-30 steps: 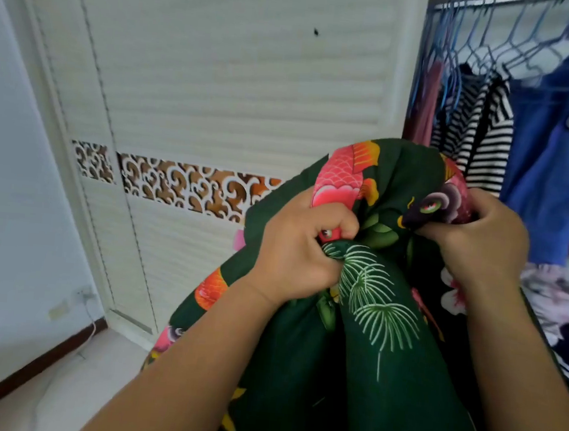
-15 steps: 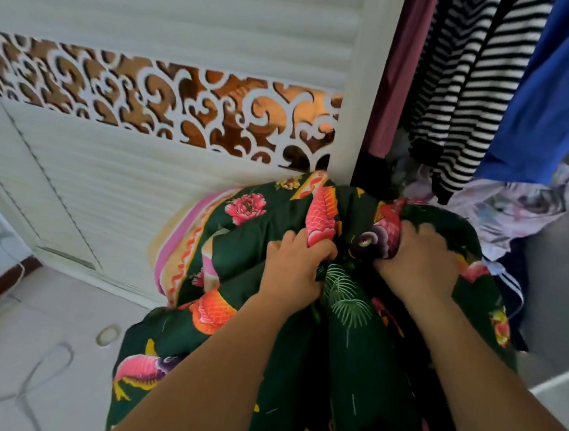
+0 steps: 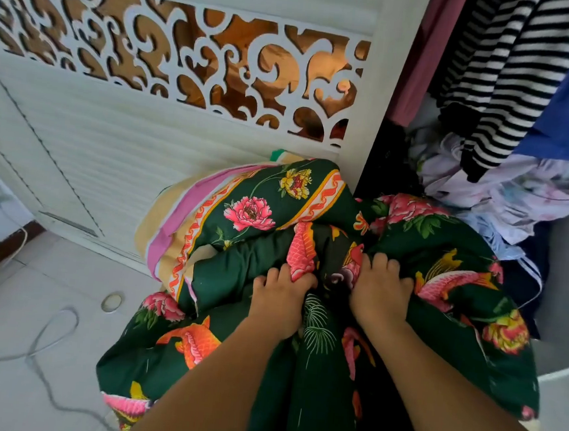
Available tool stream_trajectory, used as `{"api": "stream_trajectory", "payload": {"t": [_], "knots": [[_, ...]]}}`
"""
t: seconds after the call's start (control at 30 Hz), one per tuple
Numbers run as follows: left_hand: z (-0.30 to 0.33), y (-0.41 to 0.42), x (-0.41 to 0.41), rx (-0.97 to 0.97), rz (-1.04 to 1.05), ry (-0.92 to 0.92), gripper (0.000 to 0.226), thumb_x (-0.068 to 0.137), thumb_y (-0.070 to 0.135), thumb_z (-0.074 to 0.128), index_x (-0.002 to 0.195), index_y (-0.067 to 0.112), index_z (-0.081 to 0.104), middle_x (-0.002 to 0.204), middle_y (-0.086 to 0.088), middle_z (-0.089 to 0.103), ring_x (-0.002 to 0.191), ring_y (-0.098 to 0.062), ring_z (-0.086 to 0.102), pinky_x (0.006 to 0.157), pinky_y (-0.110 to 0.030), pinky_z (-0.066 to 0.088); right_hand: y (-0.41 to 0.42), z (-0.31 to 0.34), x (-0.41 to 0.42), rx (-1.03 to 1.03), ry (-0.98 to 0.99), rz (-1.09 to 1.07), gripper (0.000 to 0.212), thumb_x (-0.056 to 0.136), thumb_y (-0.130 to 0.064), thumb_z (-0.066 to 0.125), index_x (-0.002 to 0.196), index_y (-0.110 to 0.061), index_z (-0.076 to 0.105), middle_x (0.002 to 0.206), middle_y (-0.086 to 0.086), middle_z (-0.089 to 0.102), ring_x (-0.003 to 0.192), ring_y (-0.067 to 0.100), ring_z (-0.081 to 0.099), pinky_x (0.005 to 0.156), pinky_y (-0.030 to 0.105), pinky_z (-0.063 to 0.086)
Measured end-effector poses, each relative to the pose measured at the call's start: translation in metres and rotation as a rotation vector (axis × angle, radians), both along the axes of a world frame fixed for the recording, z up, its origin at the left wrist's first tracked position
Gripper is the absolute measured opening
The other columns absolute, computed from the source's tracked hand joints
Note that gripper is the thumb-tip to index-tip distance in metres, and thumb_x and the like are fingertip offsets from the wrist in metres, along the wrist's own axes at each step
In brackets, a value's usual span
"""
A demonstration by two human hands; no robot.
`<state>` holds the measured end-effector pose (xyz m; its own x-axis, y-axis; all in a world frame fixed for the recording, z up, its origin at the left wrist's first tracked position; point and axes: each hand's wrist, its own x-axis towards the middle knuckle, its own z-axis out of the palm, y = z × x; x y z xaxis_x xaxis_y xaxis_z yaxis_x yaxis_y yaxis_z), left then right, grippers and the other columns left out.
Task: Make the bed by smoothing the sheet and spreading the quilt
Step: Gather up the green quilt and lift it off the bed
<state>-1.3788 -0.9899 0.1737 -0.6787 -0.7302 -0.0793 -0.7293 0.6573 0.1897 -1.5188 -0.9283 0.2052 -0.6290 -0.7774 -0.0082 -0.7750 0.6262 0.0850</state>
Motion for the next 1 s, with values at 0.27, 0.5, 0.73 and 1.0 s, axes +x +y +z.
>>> {"api": "stream_trajectory", "payload": {"t": [0.27,0.5,0.73,1.0], "knots": [[0.028,0.014,0.026,0.198,-0.106,-0.063,0.085,0.073,0.038,0.074,0.142,0.039,0.024,0.132,-0.009,0.03,0.126,-0.031,0.029,0.107,-0.043,0.025,0.026,0.025,0.002,0.045,-0.028,0.064,0.077,0.083,-0.05,0.062,0.143,-0.02,0.025,0.136,0.008,0.031,0.126,0.028,0.033,0.099,0.038,0.034],[0.038,0.023,0.051,0.323,-0.119,0.144,0.077,0.074,0.02,0.071,0.138,0.042,0.034,0.123,-0.006,0.023,0.122,-0.033,0.029,0.097,-0.038,0.039,0.045,0.052,0.02,-0.006,-0.053,0.0,0.086,0.078,-0.055,0.066,0.145,-0.026,0.02,0.142,0.013,0.021,0.131,0.032,0.027,0.104,0.042,0.029],[0.04,0.035,0.072,0.311,-0.083,0.421,0.084,0.074,0.02,0.076,0.14,0.045,0.031,0.147,-0.003,0.009,0.136,-0.026,0.029,0.1,-0.038,0.045,0.055,0.07,0.053,-0.128,-0.035,0.083,0.083,0.087,-0.043,0.06,0.15,-0.029,0.008,0.157,0.012,-0.009,0.146,0.032,-0.008,0.116,0.05,0.007],[0.066,0.047,0.108,0.229,0.039,0.571,0.086,0.082,0.019,0.068,0.148,0.036,0.016,0.14,-0.001,0.02,0.117,-0.02,0.044,0.097,-0.033,0.044,0.046,0.091,0.121,-0.243,-0.071,0.313,0.072,0.091,-0.04,0.055,0.149,-0.028,0.014,0.159,0.009,-0.002,0.147,0.028,-0.006,0.117,0.049,0.004]]}}
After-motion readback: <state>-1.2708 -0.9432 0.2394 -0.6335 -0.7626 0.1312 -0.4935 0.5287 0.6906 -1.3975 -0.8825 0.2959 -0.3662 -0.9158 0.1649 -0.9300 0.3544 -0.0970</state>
